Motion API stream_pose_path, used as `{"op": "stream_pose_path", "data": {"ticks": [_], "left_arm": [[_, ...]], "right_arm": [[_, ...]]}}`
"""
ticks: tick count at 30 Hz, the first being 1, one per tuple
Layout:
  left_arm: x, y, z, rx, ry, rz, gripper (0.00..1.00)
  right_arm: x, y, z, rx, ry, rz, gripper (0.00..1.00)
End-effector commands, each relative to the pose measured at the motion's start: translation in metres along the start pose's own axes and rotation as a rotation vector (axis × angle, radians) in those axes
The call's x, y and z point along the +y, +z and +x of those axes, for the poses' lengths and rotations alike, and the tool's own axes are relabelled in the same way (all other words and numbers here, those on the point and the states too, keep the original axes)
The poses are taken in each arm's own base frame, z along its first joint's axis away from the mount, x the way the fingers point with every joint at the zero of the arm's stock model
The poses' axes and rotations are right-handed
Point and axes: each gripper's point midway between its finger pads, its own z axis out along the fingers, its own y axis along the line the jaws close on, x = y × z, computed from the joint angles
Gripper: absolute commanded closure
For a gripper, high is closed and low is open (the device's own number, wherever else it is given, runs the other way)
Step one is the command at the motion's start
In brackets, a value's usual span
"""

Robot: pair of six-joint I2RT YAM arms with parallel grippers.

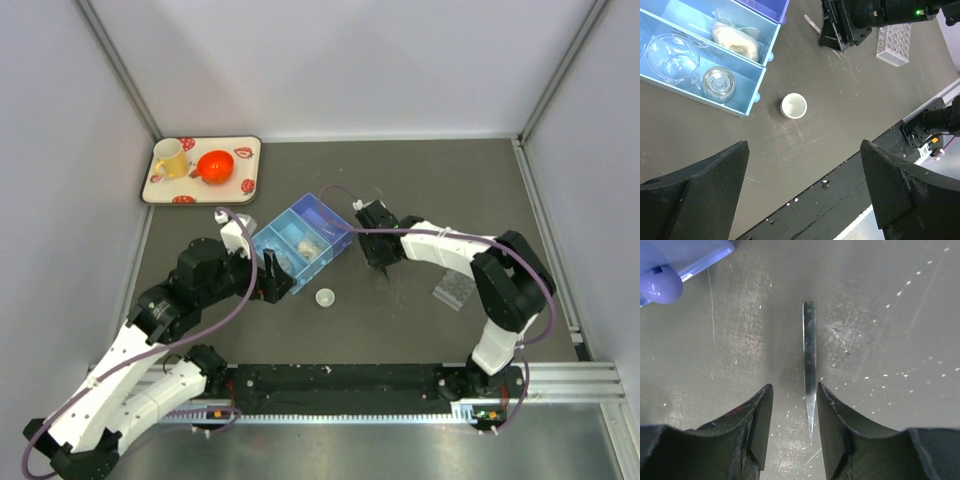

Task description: Organize the chemistry lab equipment

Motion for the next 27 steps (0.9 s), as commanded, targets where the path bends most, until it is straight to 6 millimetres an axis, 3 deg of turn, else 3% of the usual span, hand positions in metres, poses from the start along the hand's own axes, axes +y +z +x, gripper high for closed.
{"op": "stream_pose_path", "data": {"ticks": [1,15,27], "left_arm": [[-0.007,0.005,-0.016,-0.045,0.020,0.023,0.02],[-0.007,0.006,-0.016,-0.047,0.025,0.027,0.02],[-0.005,0.004,-0.013,-0.047,0.024,0.025,0.02]], "right_arm": [[0.010,0.006,-0.015,-0.020,-0.005,-0.055,0.59],[-0.001,0.016,-0.015,-0.006,0.011,-0.021,0.60],[-0.004,0.025,-0.015,0.010,0.023,-0.001,0.90]]}}
